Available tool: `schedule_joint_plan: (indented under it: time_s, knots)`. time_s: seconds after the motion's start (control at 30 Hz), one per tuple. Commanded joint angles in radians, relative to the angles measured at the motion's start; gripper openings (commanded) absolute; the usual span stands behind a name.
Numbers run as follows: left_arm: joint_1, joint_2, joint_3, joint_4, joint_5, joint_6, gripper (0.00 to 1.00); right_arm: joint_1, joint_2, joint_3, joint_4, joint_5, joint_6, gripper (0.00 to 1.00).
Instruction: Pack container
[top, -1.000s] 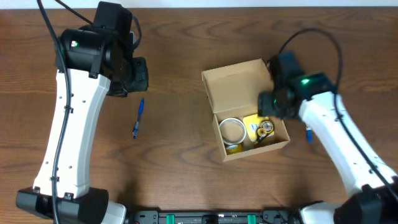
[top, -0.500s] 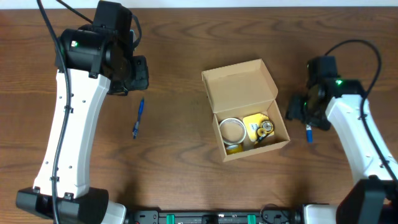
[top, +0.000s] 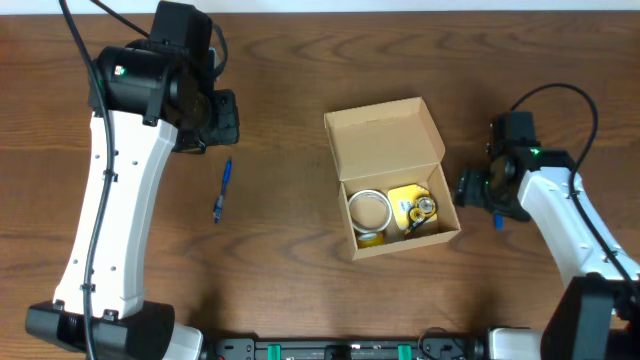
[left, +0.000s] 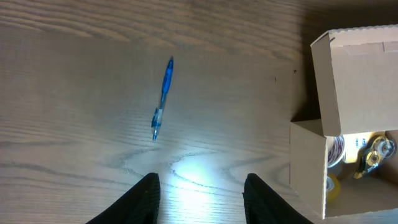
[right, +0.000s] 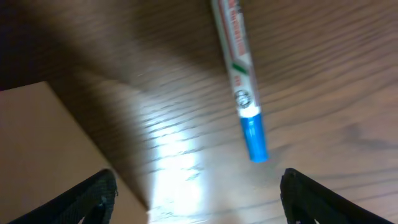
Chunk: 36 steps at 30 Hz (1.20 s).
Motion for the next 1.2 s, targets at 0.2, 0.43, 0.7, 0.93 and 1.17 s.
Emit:
schedule_joint_plan:
  time_s: [0.2,0.43,0.7,0.93,1.17]
  knots:
    - [0.001,-0.021,0.000,-0.028,-0.011,0.030,0.45,-0.087,0.002,-0.010,0.080,0.046,-0.119,0.88]
    - [0.001,-0.021,0.000,-0.031,-0.011,0.029,0.45,-0.157,0.087,-0.015,0.120,-0.040,-0.125,0.81]
    - [0.001,-0.021,0.000,-0.024,-0.006,0.028,0.46,-0.161,0.156,-0.015,0.150,-0.077,-0.101,0.54]
    - [0.001,-0.021,0.000,-0.040,-0.007,0.025,0.46,-0.161,0.165,-0.015,0.181,-0.076,-0.101,0.51]
    - [0.001,-0.021,0.000,-0.049,-0.007,0.025,0.46,-0.161,0.193,-0.015,0.204,-0.076,-0.102,0.51]
